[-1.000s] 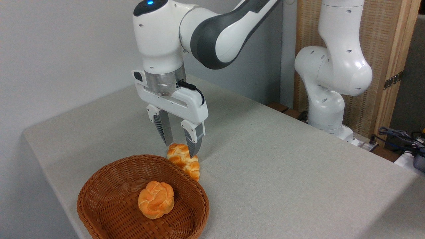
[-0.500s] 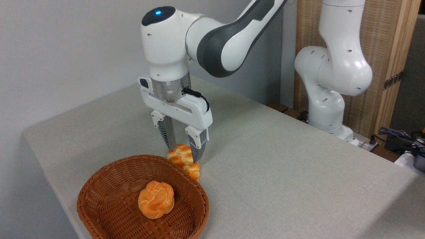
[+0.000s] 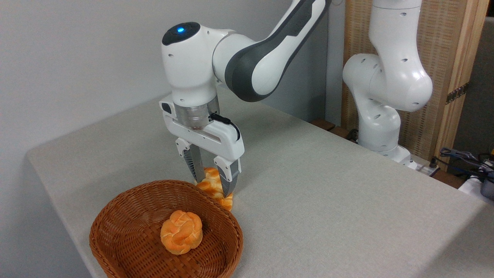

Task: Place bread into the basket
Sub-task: 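Lower the open gripper down onto the croissant roll, then close the gripper on the croissant roll and lift it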

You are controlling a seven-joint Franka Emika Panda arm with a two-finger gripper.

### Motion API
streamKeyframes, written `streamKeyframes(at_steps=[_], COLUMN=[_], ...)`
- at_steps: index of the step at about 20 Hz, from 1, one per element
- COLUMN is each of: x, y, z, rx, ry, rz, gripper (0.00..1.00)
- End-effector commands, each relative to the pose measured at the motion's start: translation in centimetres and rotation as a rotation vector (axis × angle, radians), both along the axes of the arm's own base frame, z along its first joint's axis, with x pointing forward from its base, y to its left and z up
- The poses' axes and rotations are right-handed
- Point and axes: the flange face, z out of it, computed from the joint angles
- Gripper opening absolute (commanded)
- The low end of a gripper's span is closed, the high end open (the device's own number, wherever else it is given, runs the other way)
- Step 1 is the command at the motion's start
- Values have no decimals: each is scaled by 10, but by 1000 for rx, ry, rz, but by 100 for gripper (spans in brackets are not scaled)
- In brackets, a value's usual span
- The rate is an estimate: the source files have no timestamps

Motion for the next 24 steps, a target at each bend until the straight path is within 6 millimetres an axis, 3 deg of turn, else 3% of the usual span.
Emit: streamKeyframes(at_steps=[1,3,4,16,19,24], x=[0,0,0,0,-1,-2], y=[-13,-12,-12,-12,-12,-13], z=[-12,-12,-12,-11,-9,-4], rx=[22,24,23,22,22,21], ry=[5,6,5,5,8,4], rz=[-36,-37,-37,-36,-38,-37], gripper=[63,34,31,33,24,24])
